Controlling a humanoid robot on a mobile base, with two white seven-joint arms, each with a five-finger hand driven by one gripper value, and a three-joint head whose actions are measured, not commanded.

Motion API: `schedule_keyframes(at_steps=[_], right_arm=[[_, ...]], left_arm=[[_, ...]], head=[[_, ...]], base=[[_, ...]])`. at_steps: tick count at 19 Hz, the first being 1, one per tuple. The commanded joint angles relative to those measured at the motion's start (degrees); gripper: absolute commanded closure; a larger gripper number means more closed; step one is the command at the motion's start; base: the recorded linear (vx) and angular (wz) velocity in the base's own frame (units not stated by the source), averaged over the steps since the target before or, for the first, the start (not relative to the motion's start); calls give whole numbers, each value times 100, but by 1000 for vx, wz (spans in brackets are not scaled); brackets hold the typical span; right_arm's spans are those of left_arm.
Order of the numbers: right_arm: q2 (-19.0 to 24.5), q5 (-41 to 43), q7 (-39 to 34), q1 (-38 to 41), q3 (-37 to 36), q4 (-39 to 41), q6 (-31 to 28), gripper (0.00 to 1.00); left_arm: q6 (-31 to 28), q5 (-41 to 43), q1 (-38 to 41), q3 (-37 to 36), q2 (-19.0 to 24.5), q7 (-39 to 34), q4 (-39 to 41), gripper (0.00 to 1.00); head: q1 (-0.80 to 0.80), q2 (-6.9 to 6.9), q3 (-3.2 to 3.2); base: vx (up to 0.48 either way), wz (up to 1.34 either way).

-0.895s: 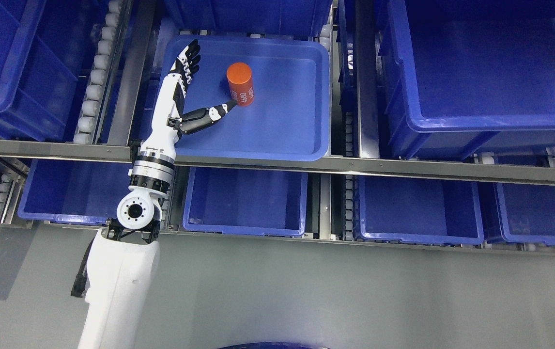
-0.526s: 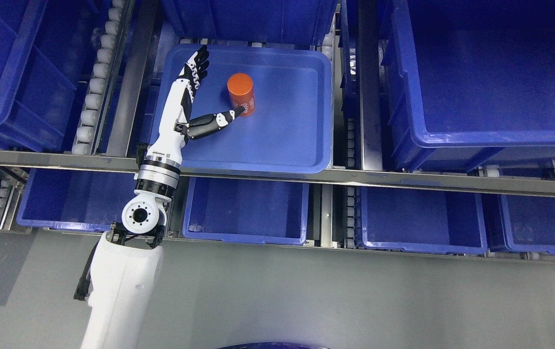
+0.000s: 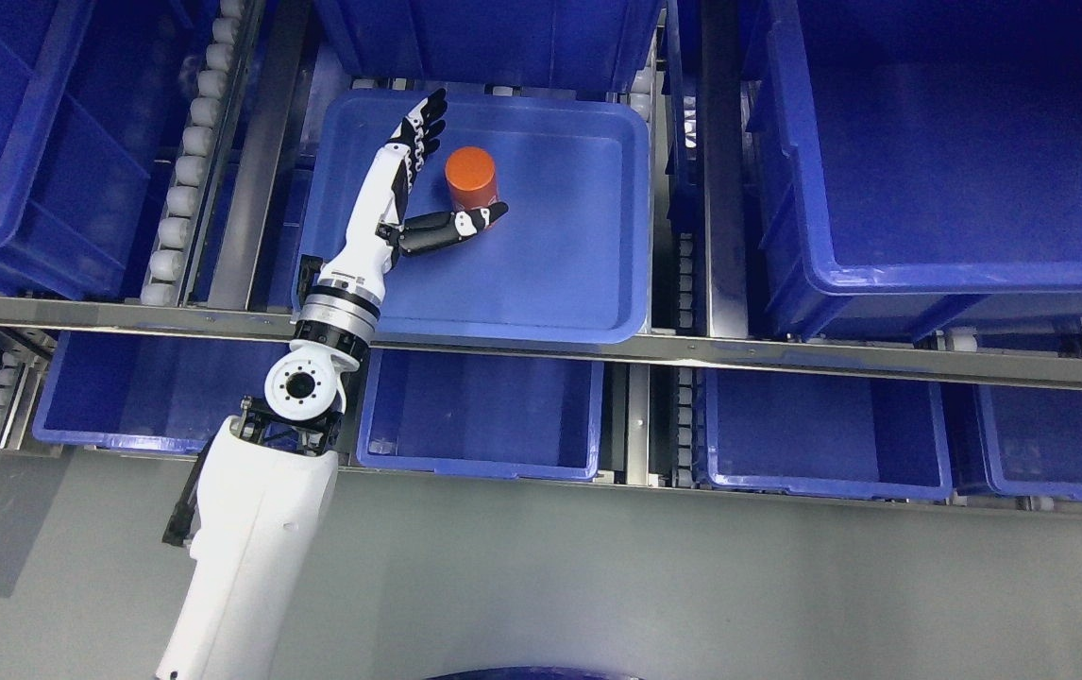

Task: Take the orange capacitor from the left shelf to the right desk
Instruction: 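Reach the left hand toward the orange capacitor in the blue bin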

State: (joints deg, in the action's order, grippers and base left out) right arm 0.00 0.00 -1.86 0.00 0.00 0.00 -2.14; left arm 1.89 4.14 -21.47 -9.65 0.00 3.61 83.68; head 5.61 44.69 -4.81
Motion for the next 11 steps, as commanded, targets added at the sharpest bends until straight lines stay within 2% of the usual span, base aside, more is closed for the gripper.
schedule_keyframes(at_steps=[1, 3, 8, 11], right_arm=[[-100, 0, 1, 79, -62, 193, 3, 0], [-100, 0, 1, 79, -62, 193, 3, 0], [-100, 0, 1, 79, -62, 193, 3, 0], [-100, 0, 1, 79, -62, 193, 3, 0]], left_arm=[[-83, 17, -595, -212, 100, 174, -1045, 2], [-285, 17, -639, -204, 100, 298, -1143, 2], [-303, 122, -683, -212, 100, 325, -1222, 3], [-303, 140, -675, -195, 100, 517, -1222, 10]], head=[[0, 0, 0], [0, 0, 0], [0, 0, 0], [0, 0, 0]], base=[[0, 0], [0, 0], [0, 0], [0, 0]])
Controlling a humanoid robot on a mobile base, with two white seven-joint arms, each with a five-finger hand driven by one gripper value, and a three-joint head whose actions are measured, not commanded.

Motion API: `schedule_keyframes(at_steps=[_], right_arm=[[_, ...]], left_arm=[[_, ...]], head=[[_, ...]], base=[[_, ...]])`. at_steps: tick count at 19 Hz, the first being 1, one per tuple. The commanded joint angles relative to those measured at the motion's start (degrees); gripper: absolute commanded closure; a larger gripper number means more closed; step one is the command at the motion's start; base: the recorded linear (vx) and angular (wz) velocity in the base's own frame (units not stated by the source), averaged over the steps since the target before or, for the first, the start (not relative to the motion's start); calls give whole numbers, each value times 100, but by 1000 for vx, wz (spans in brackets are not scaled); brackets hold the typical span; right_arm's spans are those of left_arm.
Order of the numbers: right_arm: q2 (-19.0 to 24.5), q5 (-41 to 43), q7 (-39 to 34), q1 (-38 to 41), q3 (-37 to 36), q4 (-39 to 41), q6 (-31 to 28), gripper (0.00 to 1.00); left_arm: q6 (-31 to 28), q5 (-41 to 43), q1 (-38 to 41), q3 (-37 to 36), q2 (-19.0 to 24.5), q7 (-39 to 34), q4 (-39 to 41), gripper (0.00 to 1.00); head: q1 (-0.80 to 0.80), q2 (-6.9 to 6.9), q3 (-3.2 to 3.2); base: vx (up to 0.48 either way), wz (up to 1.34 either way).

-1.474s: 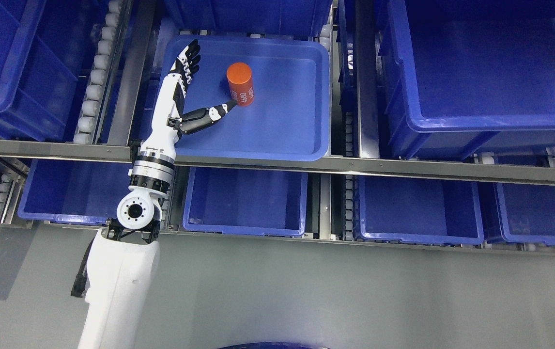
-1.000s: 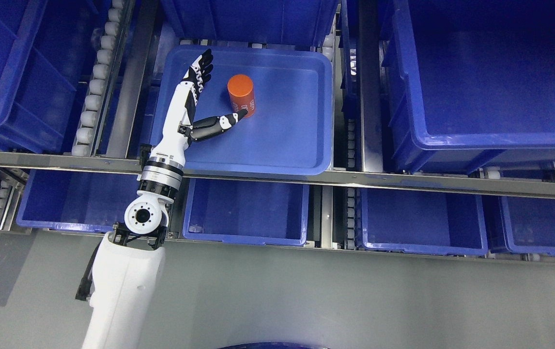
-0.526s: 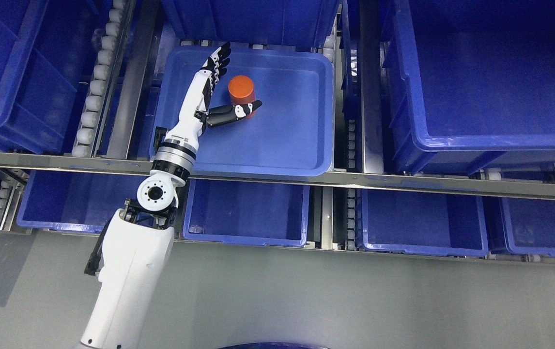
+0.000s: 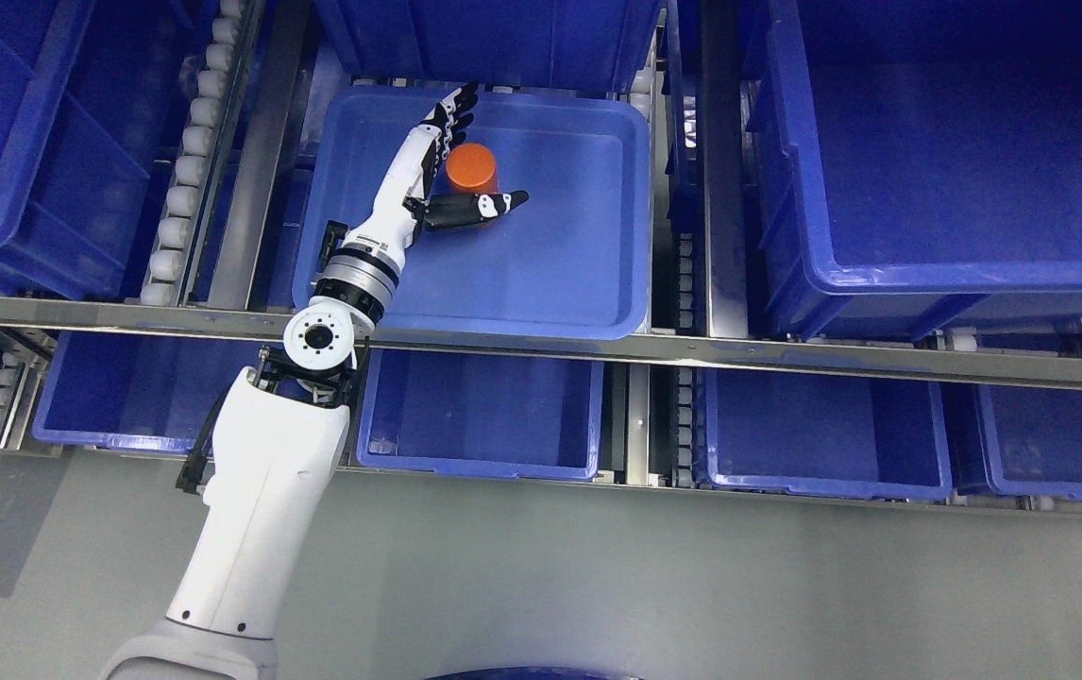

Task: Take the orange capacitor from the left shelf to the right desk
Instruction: 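Close the left hand fingers around the orange capacitor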

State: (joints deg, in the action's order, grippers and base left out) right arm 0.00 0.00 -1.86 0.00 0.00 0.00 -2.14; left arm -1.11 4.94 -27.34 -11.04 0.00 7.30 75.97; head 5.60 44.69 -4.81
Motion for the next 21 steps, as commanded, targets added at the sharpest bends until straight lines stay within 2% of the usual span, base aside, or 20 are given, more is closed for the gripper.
schedule_keyframes(at_steps=[1, 11, 16, 21], right_arm=[[-100, 0, 1, 79, -62, 193, 3, 0], [-100, 0, 1, 79, -62, 193, 3, 0], [-100, 0, 1, 79, -62, 193, 3, 0], [-100, 0, 1, 79, -62, 193, 3, 0]], left_arm=[[14, 60, -105, -48, 100, 227, -451, 14], [523, 42, -35, 418, 100, 333, -451, 68], [1015, 33, -26, 594, 100, 325, -451, 97], [1183, -54, -43, 585, 100, 325, -303, 100]], head=[[0, 0, 0], [0, 0, 0], [0, 0, 0], [0, 0, 0]], base=[[0, 0], [0, 0], [0, 0], [0, 0]])
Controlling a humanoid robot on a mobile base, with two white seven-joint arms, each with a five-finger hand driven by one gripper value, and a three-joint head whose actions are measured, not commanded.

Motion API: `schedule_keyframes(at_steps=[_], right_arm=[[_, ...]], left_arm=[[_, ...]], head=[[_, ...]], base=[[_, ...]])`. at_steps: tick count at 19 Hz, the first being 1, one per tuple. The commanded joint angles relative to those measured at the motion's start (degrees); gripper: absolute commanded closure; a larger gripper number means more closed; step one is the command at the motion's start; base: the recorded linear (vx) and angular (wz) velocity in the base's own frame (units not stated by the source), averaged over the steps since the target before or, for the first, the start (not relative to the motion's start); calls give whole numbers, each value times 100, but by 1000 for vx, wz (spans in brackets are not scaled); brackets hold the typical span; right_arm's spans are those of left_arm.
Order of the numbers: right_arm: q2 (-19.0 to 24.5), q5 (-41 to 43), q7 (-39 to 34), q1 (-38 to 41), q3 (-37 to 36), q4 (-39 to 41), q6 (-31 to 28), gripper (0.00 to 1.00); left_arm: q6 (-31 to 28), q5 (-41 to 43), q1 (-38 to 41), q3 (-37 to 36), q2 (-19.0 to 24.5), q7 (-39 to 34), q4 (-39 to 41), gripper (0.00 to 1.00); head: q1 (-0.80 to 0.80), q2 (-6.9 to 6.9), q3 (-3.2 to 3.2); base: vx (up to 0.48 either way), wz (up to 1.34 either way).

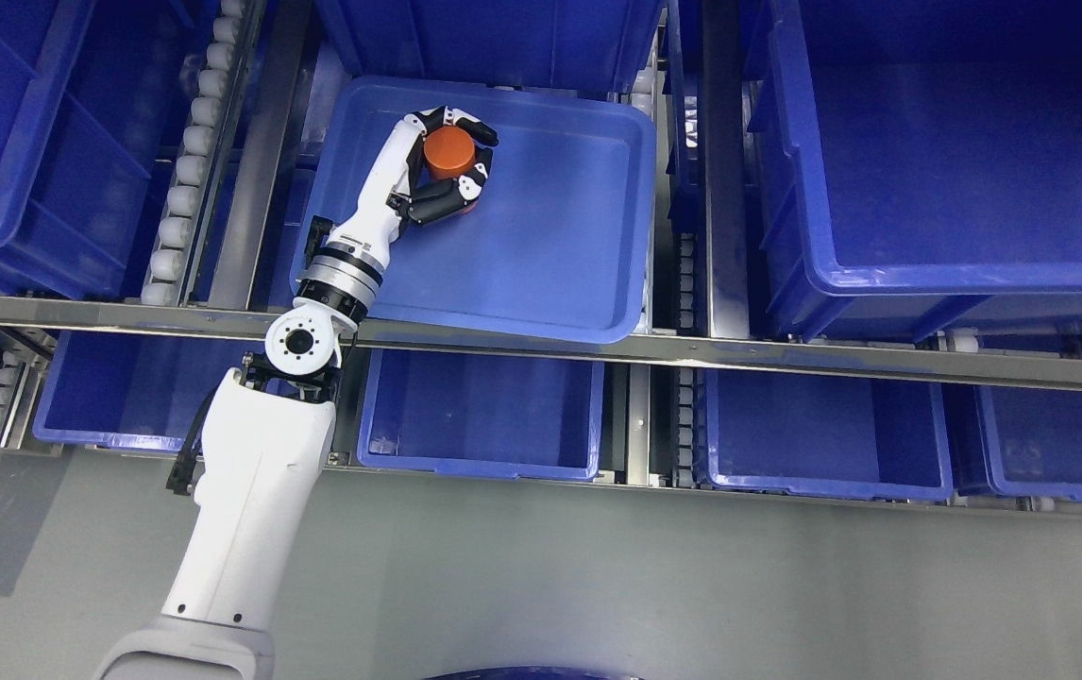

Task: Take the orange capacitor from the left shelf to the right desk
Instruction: 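Close the left hand fingers around the orange capacitor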

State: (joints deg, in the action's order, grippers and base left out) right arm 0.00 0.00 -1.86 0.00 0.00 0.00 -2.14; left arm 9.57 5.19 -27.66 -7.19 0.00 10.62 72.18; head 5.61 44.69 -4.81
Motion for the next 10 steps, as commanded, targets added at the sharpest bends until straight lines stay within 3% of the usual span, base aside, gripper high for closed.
schedule_keyframes(at_steps=[1, 4, 10], right_arm=[[-100, 0, 1, 79, -62, 193, 3, 0], [-100, 0, 1, 79, -62, 193, 3, 0], [-100, 0, 1, 79, -62, 193, 3, 0]], left_arm=[[185, -167, -21, 174, 100, -7, 233, 100], [212, -597, -56, -54, 100, -7, 936, 99], [238, -625, 41, -116, 100, 2, 1895, 99]], head=[[0, 0, 0], [0, 0, 0], [0, 0, 0]], base=[[0, 0], [0, 0], [-34, -48]])
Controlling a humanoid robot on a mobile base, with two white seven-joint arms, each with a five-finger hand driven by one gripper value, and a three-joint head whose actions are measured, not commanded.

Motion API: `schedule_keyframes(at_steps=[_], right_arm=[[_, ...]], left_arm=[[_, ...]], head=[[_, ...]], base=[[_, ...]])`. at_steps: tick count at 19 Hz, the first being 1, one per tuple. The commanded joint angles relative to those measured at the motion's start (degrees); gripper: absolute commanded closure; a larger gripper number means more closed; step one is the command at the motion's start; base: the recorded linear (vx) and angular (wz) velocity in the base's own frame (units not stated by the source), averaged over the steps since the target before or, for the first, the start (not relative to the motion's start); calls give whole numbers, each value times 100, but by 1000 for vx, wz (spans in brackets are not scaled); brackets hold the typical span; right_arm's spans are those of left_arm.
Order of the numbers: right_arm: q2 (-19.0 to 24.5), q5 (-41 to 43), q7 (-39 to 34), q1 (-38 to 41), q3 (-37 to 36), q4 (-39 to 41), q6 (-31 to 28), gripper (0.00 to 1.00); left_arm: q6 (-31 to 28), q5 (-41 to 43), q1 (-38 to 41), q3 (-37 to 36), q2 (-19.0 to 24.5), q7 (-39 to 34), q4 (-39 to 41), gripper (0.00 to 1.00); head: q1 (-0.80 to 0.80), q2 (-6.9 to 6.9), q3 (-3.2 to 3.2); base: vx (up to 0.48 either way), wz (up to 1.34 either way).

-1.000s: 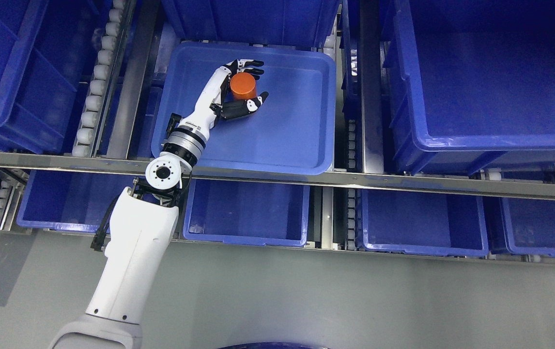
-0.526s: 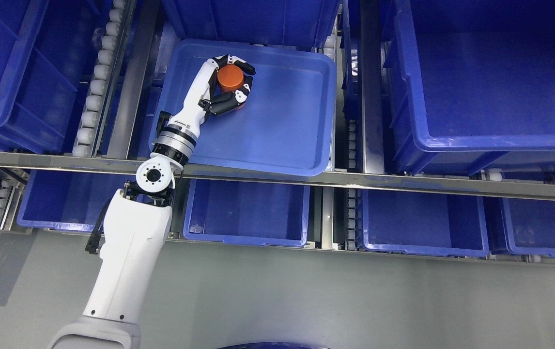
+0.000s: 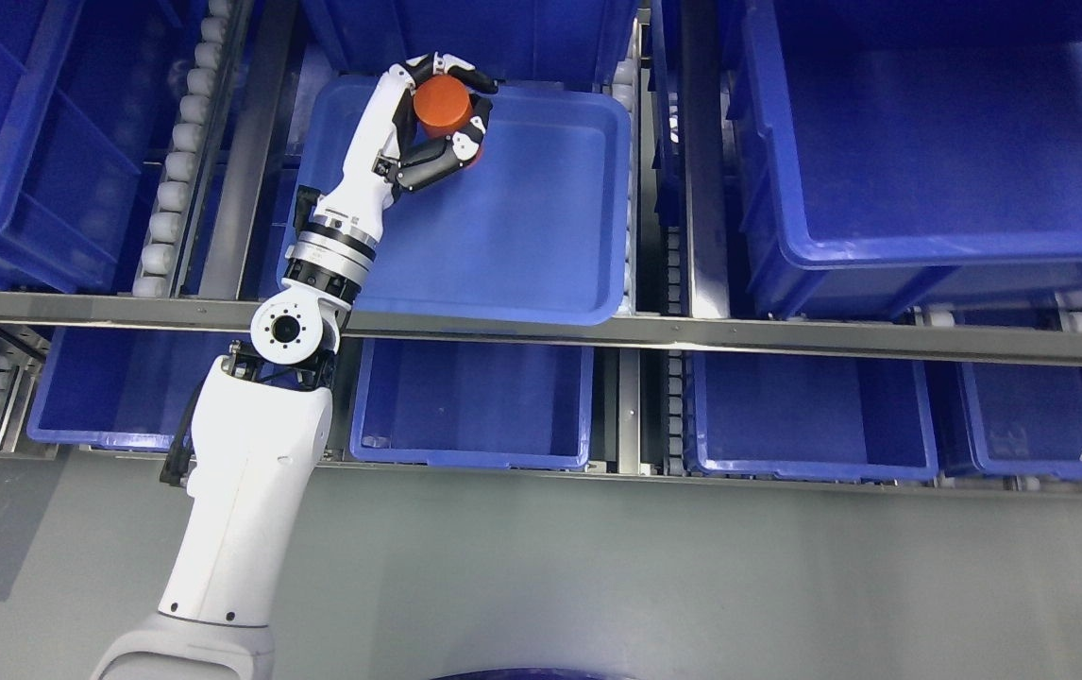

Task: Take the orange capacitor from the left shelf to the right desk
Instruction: 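Lift the capacitor out of the bin and carry it toward the steel table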

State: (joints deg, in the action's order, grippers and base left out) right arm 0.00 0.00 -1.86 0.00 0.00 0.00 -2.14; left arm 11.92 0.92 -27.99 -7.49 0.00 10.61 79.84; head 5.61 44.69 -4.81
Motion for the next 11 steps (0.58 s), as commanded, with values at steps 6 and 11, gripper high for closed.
schedule_keyframes(at_steps=[6, 11], right_arm=[[-100, 0, 1, 80, -62, 193, 3, 0], [-100, 0, 1, 80, -62, 193, 3, 0]], left_arm=[[161, -198, 109, 203, 100, 3, 1349, 99], [302, -198, -136, 178, 100, -6, 1420, 98]], head=[[0, 0, 0], [0, 0, 0]], base=[[-165, -91], [-191, -280]])
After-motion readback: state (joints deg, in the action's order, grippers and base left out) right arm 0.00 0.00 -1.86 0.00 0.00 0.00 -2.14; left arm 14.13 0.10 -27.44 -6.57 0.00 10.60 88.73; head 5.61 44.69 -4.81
